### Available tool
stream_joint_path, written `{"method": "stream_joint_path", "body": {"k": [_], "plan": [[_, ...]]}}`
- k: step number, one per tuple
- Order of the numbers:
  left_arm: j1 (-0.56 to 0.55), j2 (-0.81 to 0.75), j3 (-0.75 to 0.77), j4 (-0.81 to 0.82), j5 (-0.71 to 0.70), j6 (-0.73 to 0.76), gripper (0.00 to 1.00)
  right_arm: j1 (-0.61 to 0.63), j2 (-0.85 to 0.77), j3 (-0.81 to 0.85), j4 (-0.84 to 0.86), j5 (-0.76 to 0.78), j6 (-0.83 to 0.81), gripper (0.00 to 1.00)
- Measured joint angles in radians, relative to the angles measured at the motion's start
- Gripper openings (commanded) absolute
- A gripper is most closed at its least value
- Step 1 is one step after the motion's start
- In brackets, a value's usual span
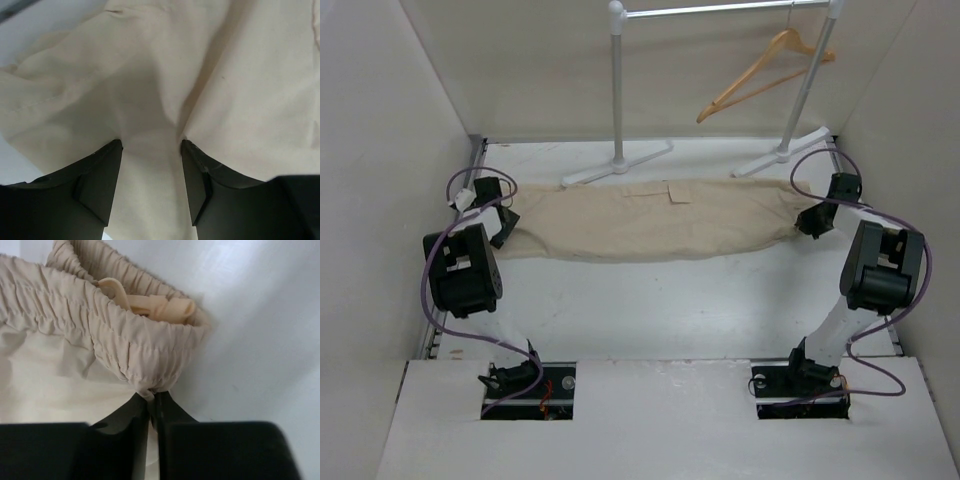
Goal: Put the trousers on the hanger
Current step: Fold the trousers at the center of the board.
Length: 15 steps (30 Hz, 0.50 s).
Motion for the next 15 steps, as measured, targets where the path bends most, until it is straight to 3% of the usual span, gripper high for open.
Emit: {"method": "stream_joint_path", "body": {"k": [9,11,15], "plan": [[0.038,-0.190,-0.187,-0.120,-0.119,0.001,0.52,-0.063,-0.271,-0.247,-0.015,0.057,0.044,0.07],[0.050,-0.253,-0.218,-0.164,-0.140,0.001,0.52,-0.065,-0.336,-0.299,-0.020,0.064,0.045,0.14],[0.062,-0.384,-0.235,-0.243,-0.191,0.000,0.53,-0.085,-0.467,-0.388,-0.034,0.064,0.050,0.43]]}}
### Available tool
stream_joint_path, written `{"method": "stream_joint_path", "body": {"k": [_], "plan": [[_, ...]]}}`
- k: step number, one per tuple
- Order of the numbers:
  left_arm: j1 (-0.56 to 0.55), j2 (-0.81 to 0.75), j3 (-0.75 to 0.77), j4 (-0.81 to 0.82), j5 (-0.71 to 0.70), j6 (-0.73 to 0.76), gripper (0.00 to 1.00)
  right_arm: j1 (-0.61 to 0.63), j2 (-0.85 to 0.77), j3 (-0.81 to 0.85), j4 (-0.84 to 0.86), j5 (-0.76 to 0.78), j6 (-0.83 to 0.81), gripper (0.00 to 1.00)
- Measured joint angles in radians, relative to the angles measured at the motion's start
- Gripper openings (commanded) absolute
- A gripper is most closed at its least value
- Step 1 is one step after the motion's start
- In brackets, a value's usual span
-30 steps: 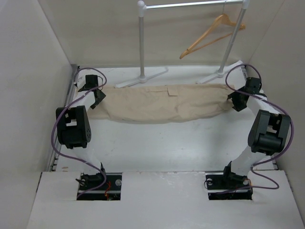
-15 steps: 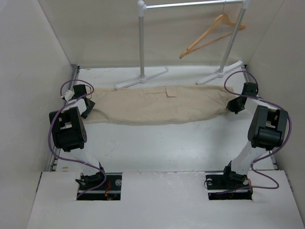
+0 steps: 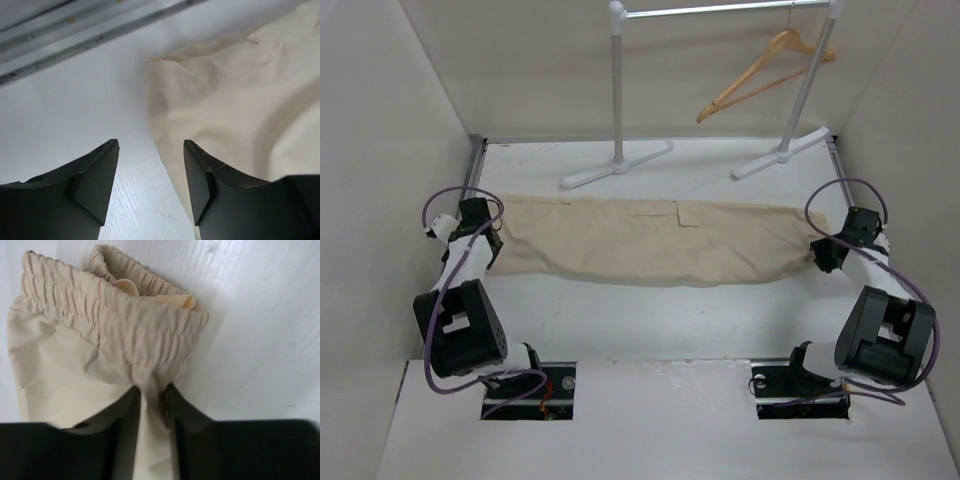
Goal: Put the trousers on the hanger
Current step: Fold the trousers at the center of the board.
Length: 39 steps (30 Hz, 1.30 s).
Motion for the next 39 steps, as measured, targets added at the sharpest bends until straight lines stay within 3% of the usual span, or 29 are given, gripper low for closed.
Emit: {"method": "stream_joint_path", "body": {"k": [3,9,13,18,24,28,34,39], "plan": [[-0.002,-0.074,0.004,-0.035,-0.028,-0.006,0.54,-0.024,-0.045,-0.014,-0.016,0.001,-0.004,0.61],[-0.098,-0.126,0.067,-0.080,-0.046,-0.011,0.56,-0.025,-0.117,0.005,-0.048,0.001,-0.024,0.74],[-0.265,-0.130,0.093,-0.052,-0.020,-0.024,0.56,-0.031,-0.145,0.008,-0.047,-0.001,-0.027,0.78],[-0.446,-0.063,0.099,0.016,0.073,-0.042,0.56,-0.070,-0.056,0.000,-0.037,-0.016,-0.028,0.79],[-0.431,0.090,0.106,0.100,0.143,-0.051,0.56,-0.072,0.084,-0.004,-0.009,-0.050,-0.027,0.77],[-0.310,0.190,0.101,0.151,0.174,-0.064,0.55,-0.077,0.122,0.008,0.029,-0.079,-0.008,0.67],[-0.211,0.219,0.039,0.243,0.171,-0.091,0.54,-0.077,0.193,0.026,0.070,-0.134,0.029,0.16],[-0.211,0.163,-0.039,0.307,0.158,-0.102,0.54,-0.083,0.173,0.030,0.066,-0.135,0.048,0.12]]}}
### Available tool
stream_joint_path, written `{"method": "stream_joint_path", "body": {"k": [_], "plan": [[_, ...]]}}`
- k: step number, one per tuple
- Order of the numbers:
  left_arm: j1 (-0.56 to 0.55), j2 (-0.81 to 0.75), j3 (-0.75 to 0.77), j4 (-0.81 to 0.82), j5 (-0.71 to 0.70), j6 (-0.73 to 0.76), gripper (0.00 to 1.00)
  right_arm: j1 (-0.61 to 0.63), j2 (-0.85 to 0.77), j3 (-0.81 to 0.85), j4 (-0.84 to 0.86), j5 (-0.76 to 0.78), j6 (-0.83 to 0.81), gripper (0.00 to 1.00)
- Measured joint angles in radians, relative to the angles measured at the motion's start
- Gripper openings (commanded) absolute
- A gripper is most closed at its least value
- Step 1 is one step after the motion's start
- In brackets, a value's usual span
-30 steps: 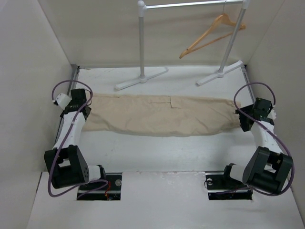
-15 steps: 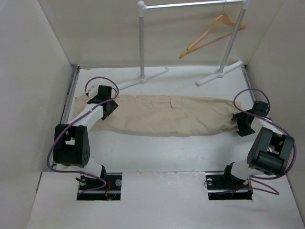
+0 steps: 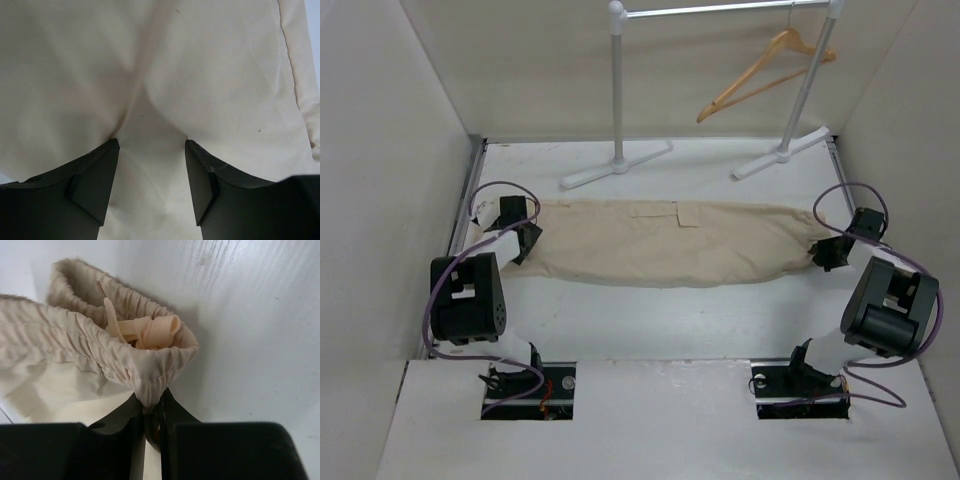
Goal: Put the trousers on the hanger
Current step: Fold the trousers at the center of the board.
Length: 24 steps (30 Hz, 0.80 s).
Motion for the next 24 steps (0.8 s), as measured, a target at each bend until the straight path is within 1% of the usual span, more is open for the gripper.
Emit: {"method": "stream_joint_path", "body": {"k": [6,10,13,18,21,24], "plan": [[-0.021,-0.116,-0.108,-0.014,-0.004,-0.007,0.54,-0.034,-0.159,0.052,-0.099,0.043,-0.016,0.12],[-0.098,-0.220,-0.173,-0.100,-0.006,-0.010,0.54,-0.088,-0.278,0.106,-0.146,0.064,-0.024,0.12],[-0.193,-0.306,-0.200,-0.197,-0.016,-0.024,0.54,-0.101,-0.347,0.145,-0.166,0.085,-0.028,0.13],[-0.420,-0.402,-0.196,-0.312,-0.039,-0.090,0.55,-0.064,-0.429,0.218,-0.220,0.097,-0.055,0.13],[-0.545,-0.408,-0.168,-0.373,-0.039,-0.123,0.56,-0.012,-0.464,0.290,-0.257,0.110,-0.081,0.13],[-0.602,-0.423,-0.102,-0.428,-0.038,-0.131,0.57,0.082,-0.498,0.367,-0.283,0.130,-0.107,0.13]]}}
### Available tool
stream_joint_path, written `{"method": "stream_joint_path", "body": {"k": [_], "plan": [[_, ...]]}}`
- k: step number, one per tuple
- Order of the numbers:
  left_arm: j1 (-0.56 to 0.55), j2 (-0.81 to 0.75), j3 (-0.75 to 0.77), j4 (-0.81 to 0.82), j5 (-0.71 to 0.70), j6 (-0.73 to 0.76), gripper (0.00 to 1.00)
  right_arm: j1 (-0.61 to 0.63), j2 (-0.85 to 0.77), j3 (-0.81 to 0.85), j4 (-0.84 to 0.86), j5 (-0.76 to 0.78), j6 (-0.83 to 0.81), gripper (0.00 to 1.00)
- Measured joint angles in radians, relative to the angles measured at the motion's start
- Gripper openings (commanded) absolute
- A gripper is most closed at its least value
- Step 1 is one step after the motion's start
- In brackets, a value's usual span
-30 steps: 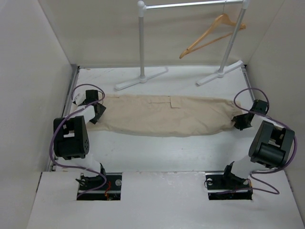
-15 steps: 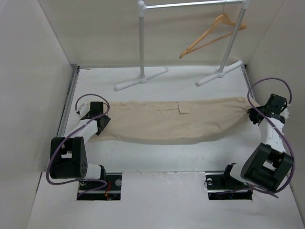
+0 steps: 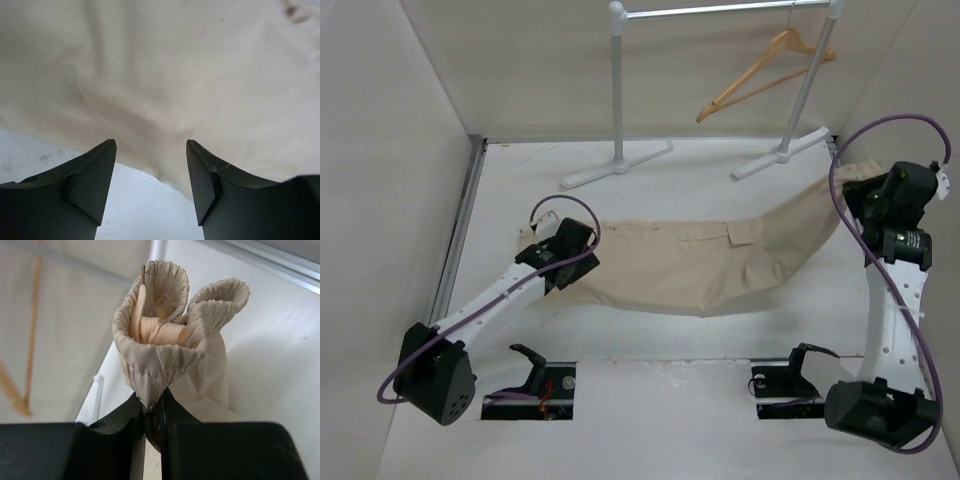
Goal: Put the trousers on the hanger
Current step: Fold the trousers at the center of the board.
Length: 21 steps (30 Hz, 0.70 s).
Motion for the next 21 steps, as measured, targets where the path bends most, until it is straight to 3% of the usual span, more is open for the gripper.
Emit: {"method": "stream_joint_path", "body": {"k": [5,11,17,21], "plan": [[0.032,-0.091,0.187,-0.061,-0.005,0.048,0.57,0.239,-0.005,0.157,-0.049,0.061,-0.032,0.13],[0.154,-0.199,0.421,-0.108,-0.012,0.150,0.60,0.601,0.079,0.341,-0.100,0.194,-0.034,0.13],[0.308,-0.264,0.530,-0.130,-0.008,0.201,0.61,0.980,0.306,0.543,-0.127,0.336,-0.023,0.15],[0.415,-0.282,0.532,-0.146,0.008,0.205,0.61,1.167,0.515,0.703,-0.134,0.373,-0.020,0.16]]}}
